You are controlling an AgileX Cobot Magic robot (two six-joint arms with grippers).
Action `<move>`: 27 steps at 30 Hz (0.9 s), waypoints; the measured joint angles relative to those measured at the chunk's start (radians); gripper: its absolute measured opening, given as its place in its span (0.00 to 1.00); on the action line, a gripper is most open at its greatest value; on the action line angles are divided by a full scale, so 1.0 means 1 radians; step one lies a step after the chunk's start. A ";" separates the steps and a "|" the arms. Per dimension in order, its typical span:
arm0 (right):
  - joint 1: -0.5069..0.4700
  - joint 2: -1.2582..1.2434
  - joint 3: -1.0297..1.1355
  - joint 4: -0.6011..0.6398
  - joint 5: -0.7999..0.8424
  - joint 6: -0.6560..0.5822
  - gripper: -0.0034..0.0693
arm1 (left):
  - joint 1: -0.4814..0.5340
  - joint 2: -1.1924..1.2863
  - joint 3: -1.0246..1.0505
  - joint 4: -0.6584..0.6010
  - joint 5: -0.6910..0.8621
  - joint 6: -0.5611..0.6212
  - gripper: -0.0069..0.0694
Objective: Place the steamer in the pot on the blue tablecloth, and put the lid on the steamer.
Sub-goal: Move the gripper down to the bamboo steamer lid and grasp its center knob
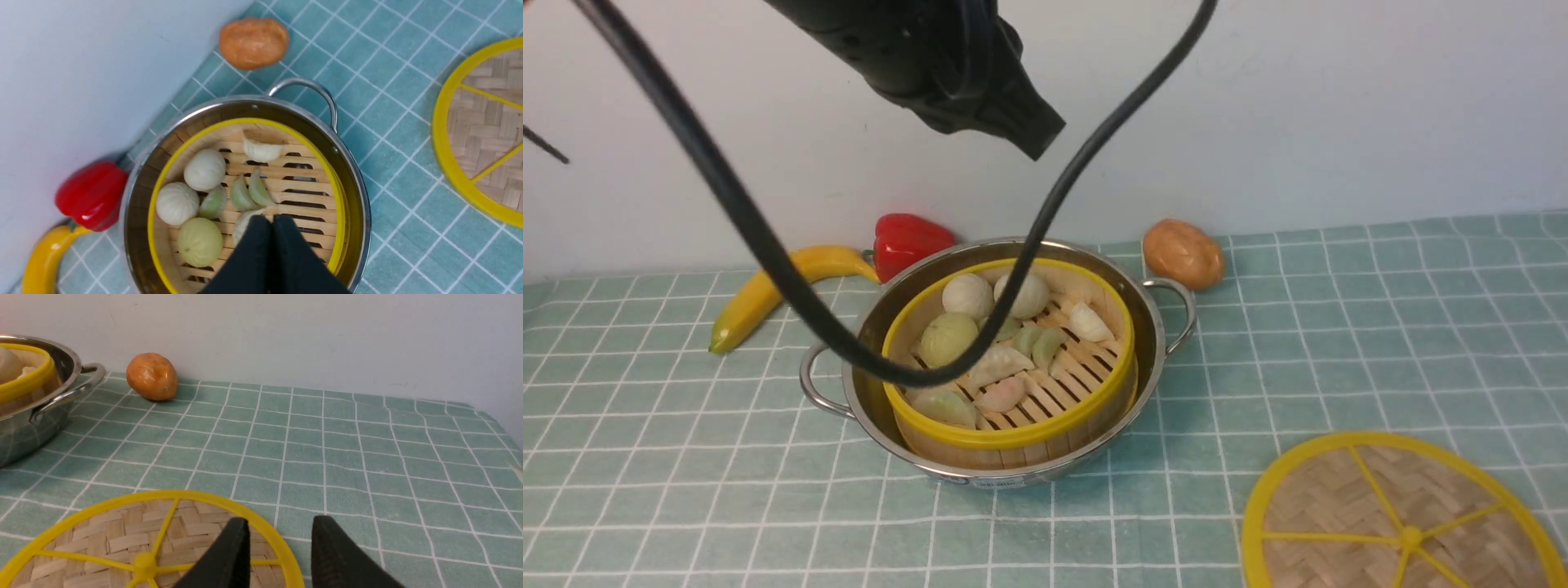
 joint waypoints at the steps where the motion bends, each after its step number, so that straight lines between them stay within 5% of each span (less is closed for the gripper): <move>1: 0.000 0.000 0.000 0.000 0.000 0.000 0.38 | 0.000 -0.005 0.000 0.000 0.000 0.000 0.06; 7: 0.000 0.000 0.000 0.000 -0.001 0.000 0.38 | 0.000 -0.014 0.009 0.000 -0.017 -0.008 0.06; 11: 0.000 0.000 0.000 0.000 -0.001 0.000 0.38 | 0.027 -0.080 0.126 -0.004 -0.163 0.016 0.07; 19: 0.000 0.000 0.000 0.000 -0.001 0.000 0.38 | 0.359 -0.468 0.762 -0.216 -0.742 0.038 0.08; 27: 0.000 0.000 0.000 0.000 -0.001 0.000 0.38 | 0.554 -0.875 1.385 -0.291 -0.944 0.056 0.09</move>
